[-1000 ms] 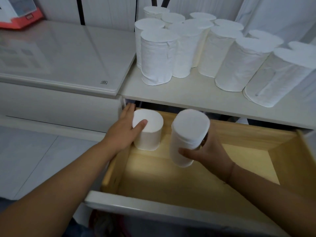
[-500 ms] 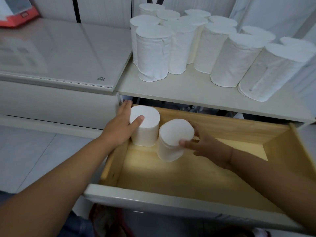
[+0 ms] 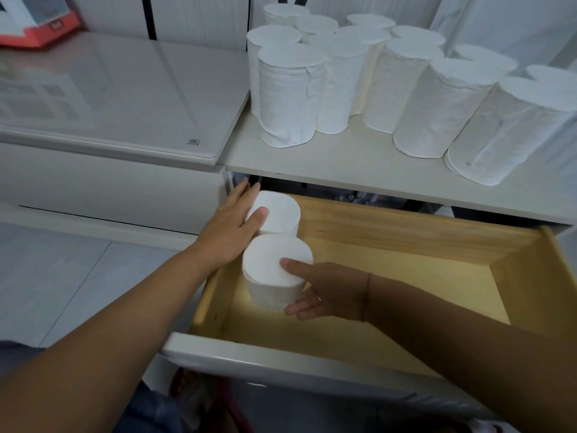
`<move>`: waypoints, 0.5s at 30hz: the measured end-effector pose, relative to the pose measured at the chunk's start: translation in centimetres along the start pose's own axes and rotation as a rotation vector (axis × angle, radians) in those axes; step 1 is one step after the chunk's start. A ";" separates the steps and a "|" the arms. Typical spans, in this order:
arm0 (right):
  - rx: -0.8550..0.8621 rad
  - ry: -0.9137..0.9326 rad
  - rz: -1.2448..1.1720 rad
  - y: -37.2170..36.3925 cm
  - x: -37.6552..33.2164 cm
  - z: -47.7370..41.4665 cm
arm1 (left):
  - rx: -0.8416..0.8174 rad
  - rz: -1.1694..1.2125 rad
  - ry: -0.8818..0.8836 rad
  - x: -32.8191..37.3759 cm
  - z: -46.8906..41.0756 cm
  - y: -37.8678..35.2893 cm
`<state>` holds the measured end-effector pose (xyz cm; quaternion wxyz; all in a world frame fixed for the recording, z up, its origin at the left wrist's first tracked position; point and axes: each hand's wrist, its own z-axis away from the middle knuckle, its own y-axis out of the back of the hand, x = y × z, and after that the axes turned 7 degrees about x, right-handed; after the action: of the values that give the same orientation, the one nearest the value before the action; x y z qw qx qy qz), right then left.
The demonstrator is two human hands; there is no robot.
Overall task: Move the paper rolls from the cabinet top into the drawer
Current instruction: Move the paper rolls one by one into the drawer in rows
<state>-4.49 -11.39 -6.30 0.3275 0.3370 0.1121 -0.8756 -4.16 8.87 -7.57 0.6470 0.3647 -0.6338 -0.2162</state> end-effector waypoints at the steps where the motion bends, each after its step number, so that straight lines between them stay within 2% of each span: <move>1: -0.002 0.004 -0.004 -0.5 -0.2 -0.3 | -0.008 0.015 0.009 0.0 -0.1 0.0; 10: -0.038 0.074 -0.035 -1.3 -0.8 -1.9 | -0.041 0.076 0.005 -0.3 -0.4 0.1; 13: -0.045 0.098 0.203 -0.3 -1.7 -0.9 | -0.038 0.082 0.006 -0.3 -0.5 0.0; 15: 0.108 0.197 0.434 1.3 -3.5 -0.3 | -0.026 0.074 0.001 -0.3 -0.4 -0.1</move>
<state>-1.58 -10.50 -4.17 0.4770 0.4538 0.0216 -0.7524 -3.76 9.09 -7.78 0.6595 0.3328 -0.6437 -0.2000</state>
